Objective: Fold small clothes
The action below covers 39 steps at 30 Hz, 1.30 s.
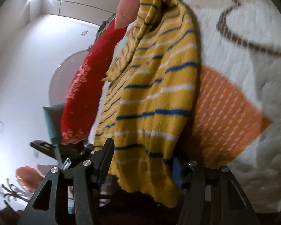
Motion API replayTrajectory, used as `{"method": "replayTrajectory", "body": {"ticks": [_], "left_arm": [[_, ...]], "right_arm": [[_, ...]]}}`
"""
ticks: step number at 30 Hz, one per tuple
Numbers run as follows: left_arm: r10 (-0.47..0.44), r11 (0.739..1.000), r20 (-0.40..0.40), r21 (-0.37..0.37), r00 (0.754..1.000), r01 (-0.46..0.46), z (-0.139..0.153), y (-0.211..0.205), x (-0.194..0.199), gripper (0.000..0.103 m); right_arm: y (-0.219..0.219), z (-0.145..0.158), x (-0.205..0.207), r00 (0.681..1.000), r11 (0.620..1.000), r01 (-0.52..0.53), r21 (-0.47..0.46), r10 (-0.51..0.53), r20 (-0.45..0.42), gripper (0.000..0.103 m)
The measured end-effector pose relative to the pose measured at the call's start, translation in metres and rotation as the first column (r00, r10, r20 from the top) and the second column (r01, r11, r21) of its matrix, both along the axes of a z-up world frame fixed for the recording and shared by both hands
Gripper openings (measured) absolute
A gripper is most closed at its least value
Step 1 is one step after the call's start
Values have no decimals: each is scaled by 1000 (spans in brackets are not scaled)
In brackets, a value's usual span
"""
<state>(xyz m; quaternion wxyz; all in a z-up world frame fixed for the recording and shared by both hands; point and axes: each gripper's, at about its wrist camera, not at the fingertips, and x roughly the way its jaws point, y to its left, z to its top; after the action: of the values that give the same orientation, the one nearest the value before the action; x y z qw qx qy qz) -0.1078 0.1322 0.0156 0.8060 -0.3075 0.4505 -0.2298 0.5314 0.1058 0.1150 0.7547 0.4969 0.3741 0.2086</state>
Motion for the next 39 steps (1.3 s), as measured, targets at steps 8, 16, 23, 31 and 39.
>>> {"method": "replayTrajectory", "body": {"ticks": [8, 16, 23, 31, 39], "left_arm": [[-23, 999, -13, -41, 1000, 22, -9, -12, 1, 82], [10, 994, -73, 111, 997, -2, -1, -14, 11, 8], [11, 994, 64, 111, 998, -19, 60, -6, -18, 8], [0, 990, 115, 141, 993, -16, 73, -5, -55, 8], [4, 988, 106, 153, 994, -20, 76, 1, -18, 8]], "right_arm": [[27, -18, -2, 999, 996, -42, 73, 44, -30, 61], [30, -14, -2, 995, 999, 40, 15, -39, -96, 15], [30, 45, -19, 999, 998, 36, -47, -36, 11, 11], [44, 80, -74, 996, 992, 5, -124, 6, 89, 10], [27, 86, -38, 994, 988, -1, -154, 17, 107, 10]]}}
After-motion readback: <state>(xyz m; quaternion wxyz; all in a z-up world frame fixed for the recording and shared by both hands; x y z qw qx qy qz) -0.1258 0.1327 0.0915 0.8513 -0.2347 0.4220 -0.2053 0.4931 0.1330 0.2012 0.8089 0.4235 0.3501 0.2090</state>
